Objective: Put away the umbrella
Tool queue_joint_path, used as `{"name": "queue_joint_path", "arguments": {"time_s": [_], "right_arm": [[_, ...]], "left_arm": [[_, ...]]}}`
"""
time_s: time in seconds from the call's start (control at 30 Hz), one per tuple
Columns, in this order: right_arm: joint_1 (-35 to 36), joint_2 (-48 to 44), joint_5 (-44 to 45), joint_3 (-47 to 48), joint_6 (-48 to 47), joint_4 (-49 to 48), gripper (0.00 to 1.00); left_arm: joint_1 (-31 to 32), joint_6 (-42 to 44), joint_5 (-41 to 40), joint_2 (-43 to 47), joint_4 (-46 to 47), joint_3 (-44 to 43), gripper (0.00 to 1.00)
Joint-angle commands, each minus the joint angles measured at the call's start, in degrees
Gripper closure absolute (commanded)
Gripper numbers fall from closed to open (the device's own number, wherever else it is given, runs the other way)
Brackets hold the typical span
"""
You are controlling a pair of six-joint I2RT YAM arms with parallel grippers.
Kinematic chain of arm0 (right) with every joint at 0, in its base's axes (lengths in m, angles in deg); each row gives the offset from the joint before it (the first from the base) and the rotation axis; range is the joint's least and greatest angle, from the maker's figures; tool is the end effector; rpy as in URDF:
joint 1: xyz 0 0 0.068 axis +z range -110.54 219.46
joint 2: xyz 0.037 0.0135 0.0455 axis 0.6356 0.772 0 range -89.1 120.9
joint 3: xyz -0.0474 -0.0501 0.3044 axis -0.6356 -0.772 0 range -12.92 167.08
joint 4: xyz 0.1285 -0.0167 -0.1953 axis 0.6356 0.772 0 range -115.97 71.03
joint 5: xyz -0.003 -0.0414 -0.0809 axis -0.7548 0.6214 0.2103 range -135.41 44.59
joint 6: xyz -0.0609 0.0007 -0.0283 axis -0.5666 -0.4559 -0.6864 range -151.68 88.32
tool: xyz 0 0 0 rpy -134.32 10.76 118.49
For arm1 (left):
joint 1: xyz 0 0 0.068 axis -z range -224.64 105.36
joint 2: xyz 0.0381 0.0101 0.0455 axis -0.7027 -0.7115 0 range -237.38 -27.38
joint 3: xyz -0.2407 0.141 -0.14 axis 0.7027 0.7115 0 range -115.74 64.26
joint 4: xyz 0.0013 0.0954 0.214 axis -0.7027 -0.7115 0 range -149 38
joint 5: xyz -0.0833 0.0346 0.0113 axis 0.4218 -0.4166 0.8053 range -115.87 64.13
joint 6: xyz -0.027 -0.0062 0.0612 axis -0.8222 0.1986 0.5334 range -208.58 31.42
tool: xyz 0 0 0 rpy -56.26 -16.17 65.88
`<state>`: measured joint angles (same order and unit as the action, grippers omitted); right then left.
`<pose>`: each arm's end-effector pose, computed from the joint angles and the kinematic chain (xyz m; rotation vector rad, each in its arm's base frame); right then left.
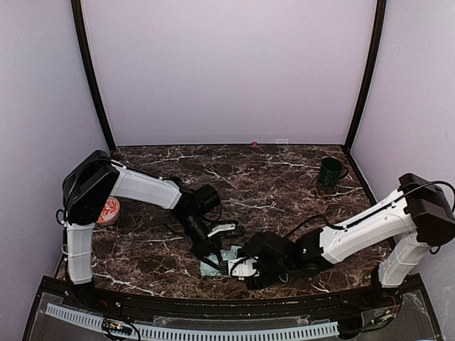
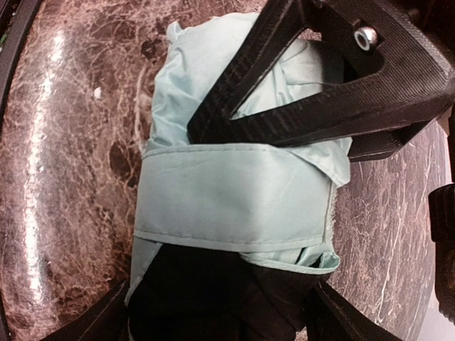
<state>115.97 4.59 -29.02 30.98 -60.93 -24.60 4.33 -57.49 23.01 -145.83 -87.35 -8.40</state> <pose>0.0855 0.2916 0.1935 -1.8489 1.5531 0.0228 0.2159 -0.3096 0.1603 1.9047 2.1114 -1.3102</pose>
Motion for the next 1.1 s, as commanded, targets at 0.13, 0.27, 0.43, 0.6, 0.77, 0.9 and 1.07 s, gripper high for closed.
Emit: {"name": "queue_joint_path", "arguments": {"time_s": [0.13,0.27,0.43,0.6,0.77,0.9,1.07], "right_arm": [[-3.47,3.98,-1.40,1.86,-1.75,-1.67,0.47],[-3.88,4.68,-3.47,2.63,-1.10,0.46,0.73],[-4.22,2.94,-7.46,1.61,1.50,3.33,0.85],[-4.31,2.02,-9.74,0.73,3.23,5.58,0.91],[-4.75,2.06,-11.30,0.79,4.01,7.36,0.96],[-5.24,1.63,-12.19,0.32,4.46,7.12,1.00],[-6.04,1.11,-12.54,-0.01,4.39,6.01,1.00]], "left_arm": [[0.25,1.95,-10.75,-6.09,-8.06,3.46,1.00],[0.04,1.39,-9.17,-5.17,-7.76,2.74,0.92],[-1.84,-4.20,-14.46,3.81,4.45,6.60,0.46],[-3.77,-6.78,-22.36,16.60,21.89,14.72,0.08],[-3.83,-7.77,-33.60,30.34,38.28,24.86,0.01],[-3.79,-16.97,-48.68,45.49,65.91,38.68,0.01],[-3.88,-29.25,-50.38,57.00,95.66,54.27,0.02]]}}
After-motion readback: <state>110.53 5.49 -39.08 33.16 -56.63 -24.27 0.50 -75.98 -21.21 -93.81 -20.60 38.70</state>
